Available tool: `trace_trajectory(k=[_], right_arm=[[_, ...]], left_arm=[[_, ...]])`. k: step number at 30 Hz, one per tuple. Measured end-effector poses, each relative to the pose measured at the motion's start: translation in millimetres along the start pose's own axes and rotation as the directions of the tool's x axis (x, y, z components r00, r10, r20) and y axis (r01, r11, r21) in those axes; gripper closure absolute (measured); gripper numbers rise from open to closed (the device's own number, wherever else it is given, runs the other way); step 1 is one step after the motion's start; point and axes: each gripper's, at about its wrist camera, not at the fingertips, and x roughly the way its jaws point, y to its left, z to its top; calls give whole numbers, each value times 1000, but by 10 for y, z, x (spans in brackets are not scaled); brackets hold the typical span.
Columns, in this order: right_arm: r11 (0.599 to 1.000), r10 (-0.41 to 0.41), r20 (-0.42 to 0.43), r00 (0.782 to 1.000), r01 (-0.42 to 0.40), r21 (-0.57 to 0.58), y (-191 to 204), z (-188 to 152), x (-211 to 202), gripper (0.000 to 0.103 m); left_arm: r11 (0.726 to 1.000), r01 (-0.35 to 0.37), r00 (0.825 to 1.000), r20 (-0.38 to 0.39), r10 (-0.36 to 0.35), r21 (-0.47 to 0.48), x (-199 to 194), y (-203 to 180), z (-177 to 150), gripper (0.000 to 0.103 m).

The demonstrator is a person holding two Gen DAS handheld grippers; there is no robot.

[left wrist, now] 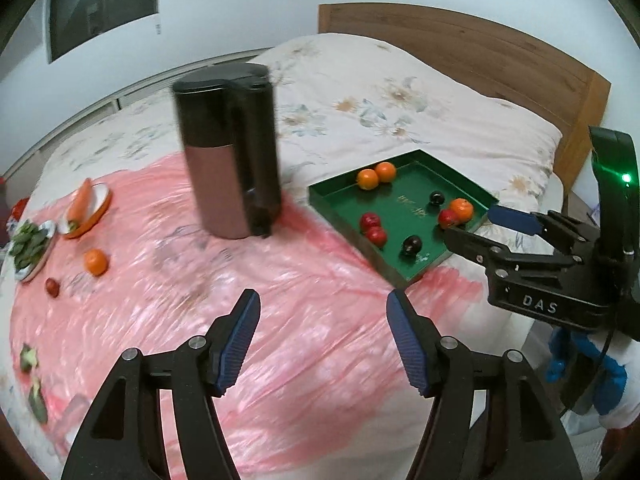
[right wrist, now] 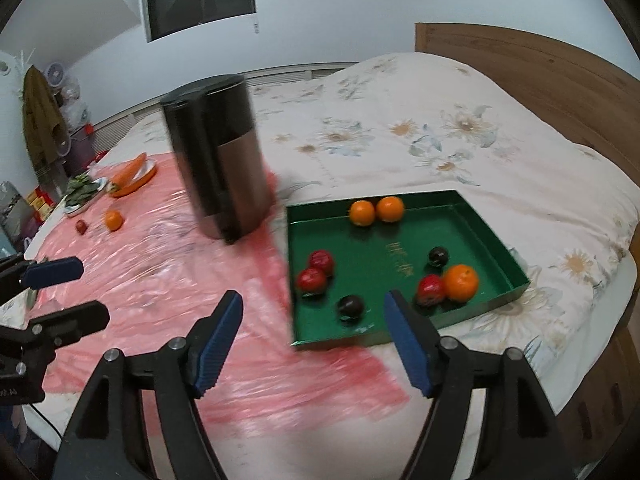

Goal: Organize fruits
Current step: 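Withdraw both open grippers from the tray toward the remaining red apple and tangerine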

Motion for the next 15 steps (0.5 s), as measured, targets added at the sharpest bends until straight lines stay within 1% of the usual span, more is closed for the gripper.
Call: trace_trajectory(k=[6,8,9,15], right_arm=[[1000,10,-15,1000,-10,-4,223,-164,-80,0],[1000,15,-20,1000,-15,-4,279,-211,-98,0],[1000,19,-22,1000,-19,-6,320,-236,-107,0],[998,56,-16,998,-57,-25,595,-338,-146,0]], left_arm=[[998,-34,999,14,35,-44,-198,166,-231,38],[997,-45,999,17,46,-56,-233,211,-290,34],[997,-54,998,20,55,-62,-262,237,-329,30],[991,-103,994,35,106,-80,-439,428,-514,30]])
